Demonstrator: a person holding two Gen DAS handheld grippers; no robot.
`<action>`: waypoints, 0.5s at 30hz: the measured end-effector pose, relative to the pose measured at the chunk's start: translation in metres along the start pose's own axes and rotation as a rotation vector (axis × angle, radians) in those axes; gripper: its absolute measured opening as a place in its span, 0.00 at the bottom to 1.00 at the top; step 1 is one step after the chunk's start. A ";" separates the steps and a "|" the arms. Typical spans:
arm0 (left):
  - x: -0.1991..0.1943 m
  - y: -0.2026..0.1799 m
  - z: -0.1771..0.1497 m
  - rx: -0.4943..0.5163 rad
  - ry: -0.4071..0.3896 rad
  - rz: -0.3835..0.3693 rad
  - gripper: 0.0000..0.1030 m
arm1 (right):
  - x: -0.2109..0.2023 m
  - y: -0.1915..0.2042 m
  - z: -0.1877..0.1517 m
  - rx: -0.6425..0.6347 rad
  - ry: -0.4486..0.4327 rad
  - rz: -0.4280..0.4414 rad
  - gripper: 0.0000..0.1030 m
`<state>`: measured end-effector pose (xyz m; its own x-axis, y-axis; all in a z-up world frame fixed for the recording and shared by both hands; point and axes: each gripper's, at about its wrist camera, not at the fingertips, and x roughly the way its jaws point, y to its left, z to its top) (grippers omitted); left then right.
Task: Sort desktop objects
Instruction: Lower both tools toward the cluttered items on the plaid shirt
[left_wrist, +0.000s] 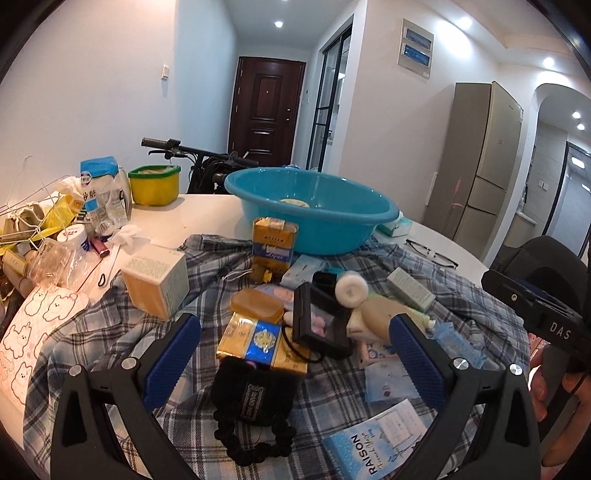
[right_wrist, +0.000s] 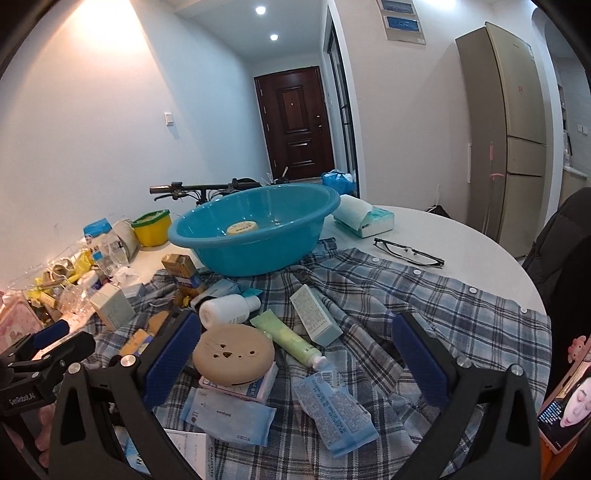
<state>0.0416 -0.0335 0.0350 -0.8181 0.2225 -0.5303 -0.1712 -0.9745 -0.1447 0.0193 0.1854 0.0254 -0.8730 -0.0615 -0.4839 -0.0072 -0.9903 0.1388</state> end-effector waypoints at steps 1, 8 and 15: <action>0.002 0.001 -0.001 0.000 0.006 -0.001 1.00 | 0.002 0.002 -0.001 -0.009 0.006 -0.006 1.00; 0.008 0.005 -0.006 -0.027 0.022 -0.004 1.00 | 0.010 0.008 -0.007 -0.038 0.027 0.000 1.00; 0.027 0.010 -0.017 -0.018 0.107 0.025 1.00 | 0.017 0.009 -0.009 -0.041 0.053 0.001 1.00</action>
<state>0.0278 -0.0369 0.0049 -0.7588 0.2009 -0.6196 -0.1408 -0.9793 -0.1451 0.0084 0.1743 0.0109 -0.8459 -0.0675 -0.5291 0.0140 -0.9944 0.1045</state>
